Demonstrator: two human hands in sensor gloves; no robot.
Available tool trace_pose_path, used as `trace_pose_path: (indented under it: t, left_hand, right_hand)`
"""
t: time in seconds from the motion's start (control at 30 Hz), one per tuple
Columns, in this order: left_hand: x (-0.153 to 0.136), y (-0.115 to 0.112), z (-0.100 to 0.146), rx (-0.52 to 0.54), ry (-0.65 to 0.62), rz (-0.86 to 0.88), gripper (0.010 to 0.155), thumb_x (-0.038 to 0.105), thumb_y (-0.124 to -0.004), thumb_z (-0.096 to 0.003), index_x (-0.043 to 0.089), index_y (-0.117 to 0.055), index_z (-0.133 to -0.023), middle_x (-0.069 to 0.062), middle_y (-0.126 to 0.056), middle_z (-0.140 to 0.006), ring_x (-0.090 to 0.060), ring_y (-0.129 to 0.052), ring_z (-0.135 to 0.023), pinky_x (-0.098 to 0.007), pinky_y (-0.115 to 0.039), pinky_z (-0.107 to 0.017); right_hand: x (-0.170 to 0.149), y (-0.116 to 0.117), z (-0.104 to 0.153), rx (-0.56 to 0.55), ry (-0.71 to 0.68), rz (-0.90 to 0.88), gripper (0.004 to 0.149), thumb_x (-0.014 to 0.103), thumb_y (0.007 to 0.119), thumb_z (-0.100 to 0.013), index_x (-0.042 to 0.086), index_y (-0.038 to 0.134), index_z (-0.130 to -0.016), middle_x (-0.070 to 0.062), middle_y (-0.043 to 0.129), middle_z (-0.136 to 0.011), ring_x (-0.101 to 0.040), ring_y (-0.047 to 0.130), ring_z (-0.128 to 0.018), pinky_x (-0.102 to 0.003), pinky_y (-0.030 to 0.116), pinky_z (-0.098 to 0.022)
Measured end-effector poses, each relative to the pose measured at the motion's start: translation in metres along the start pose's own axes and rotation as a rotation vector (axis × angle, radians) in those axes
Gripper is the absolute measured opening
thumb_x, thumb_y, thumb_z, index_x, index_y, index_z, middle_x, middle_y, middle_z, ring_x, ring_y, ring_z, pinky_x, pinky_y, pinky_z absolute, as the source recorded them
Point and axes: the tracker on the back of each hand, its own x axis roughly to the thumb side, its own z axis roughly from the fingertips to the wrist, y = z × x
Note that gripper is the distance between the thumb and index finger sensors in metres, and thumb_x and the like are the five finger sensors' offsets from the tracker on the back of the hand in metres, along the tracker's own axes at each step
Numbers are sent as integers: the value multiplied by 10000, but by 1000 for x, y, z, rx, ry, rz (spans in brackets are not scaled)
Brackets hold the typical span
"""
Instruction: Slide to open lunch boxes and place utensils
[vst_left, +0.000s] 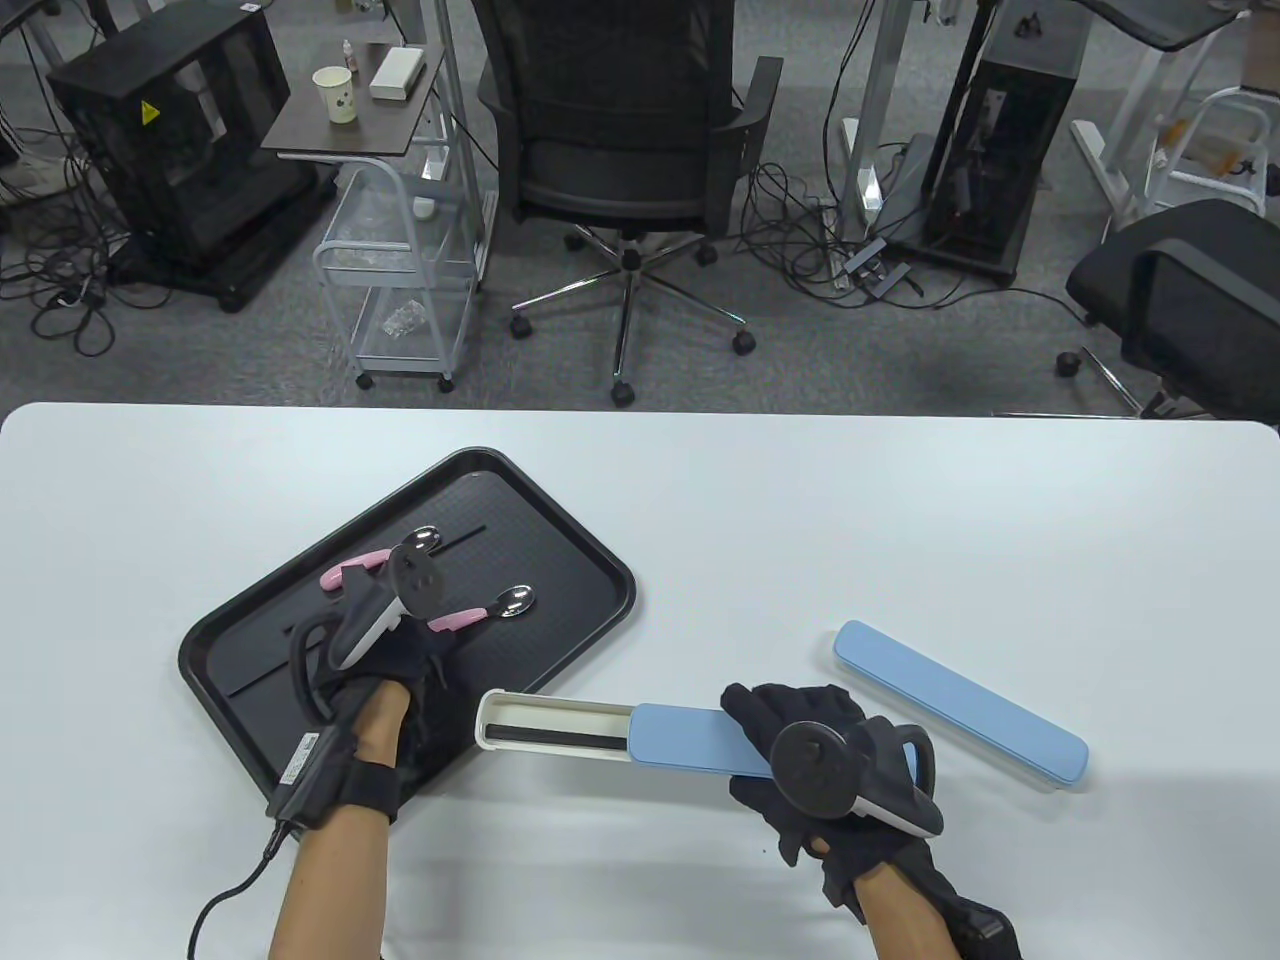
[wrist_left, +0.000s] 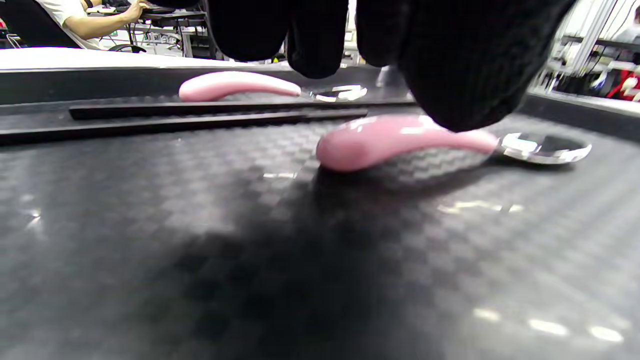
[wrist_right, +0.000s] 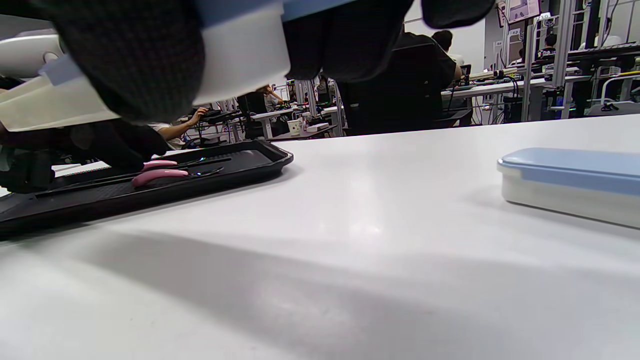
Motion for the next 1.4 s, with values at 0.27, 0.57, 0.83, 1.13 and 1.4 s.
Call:
trace_pose_path:
  t: [0.27,0.57,0.83,1.13,1.4]
  left_hand:
    - [5,-17,-11,-40,36,-62,683,500,-835,-400,362,-586,-1021,-17,-622,-1069,-335,-620,-930,-549,-459,-667]
    - [17,-18,-12,19,44,-98,554,452,-829,-413,339,-707,-941,3,-744,-974,-307,-723,-873,-539,-518,-655]
    - [27,-21,-6,62,18,-183,544,424,-806,-394,269,-749,-912,-34,-805,-911,-300,-815,-810,-524,-604,-622]
    - [11,19,34,187,-112,-33,562,427,-805,-388,272,-743,-925,-27,-813,-918,-303,-843,-792,-528,-635,-601]
    - [-4,54,97,347,-268,44,564,441,-810,-386,283,-750,-924,-44,-826,-910,-303,-893,-758,-535,-678,-568]
  right_hand:
    - [-1,0,0,2,-2,-6,771,467,881,-433,311,477,-1070,-83,557,-1072,-365,652,-951,-655,441,-739]
    - [-1,-1,0,3,1,-7,770,467,881,-433,313,477,-1070,-82,558,-1072,-367,652,-950,-655,442,-738]
    - [-1,-1,1,3,-1,-8,771,467,881,-433,310,477,-1071,-83,557,-1072,-365,653,-951,-655,442,-738]
    - [-1,-1,0,3,-2,-6,771,466,882,-433,310,478,-1071,-82,557,-1072,-366,652,-951,-655,440,-739]
    - [1,-1,1,4,-4,0,771,465,882,-432,311,477,-1070,-82,558,-1071,-366,652,-950,-655,440,-739]
